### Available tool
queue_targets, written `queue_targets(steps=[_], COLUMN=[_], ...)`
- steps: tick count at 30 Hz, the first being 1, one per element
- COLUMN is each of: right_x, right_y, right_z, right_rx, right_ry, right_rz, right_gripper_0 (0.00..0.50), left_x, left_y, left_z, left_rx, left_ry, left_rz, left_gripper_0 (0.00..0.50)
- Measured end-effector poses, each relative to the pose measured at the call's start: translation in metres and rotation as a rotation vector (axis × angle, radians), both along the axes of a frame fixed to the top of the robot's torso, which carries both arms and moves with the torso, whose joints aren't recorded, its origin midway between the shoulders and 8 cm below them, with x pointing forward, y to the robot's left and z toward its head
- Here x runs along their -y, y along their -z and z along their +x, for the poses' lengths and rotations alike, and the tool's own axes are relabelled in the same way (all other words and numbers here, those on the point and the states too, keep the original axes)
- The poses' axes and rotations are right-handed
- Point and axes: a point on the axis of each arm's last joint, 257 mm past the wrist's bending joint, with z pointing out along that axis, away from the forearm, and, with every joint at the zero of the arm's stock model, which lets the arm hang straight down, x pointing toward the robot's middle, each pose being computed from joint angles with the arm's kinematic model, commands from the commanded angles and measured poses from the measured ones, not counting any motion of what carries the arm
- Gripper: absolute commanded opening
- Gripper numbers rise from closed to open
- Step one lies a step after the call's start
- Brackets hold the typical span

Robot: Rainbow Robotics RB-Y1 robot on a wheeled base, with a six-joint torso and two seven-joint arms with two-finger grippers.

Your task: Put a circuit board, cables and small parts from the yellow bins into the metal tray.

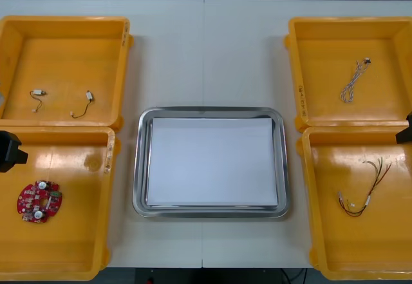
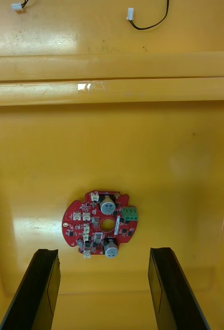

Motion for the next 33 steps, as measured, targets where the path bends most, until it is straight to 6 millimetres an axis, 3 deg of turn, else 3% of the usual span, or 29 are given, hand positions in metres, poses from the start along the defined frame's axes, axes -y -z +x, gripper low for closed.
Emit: queue_targets(steps=[33], right_x=[0.0000], right_y=[0.0000], right_z=[0.0000], right_rx=[0.000], right_ry=[0.000], right_rz=[0.000], right_gripper_0=[0.500], left_x=[0.0000], left_y=[0.0000], left_z=[0.0000], left_rx=[0.000], left_ry=[0.000], left_rz=[0.000], left_gripper_0=[0.500])
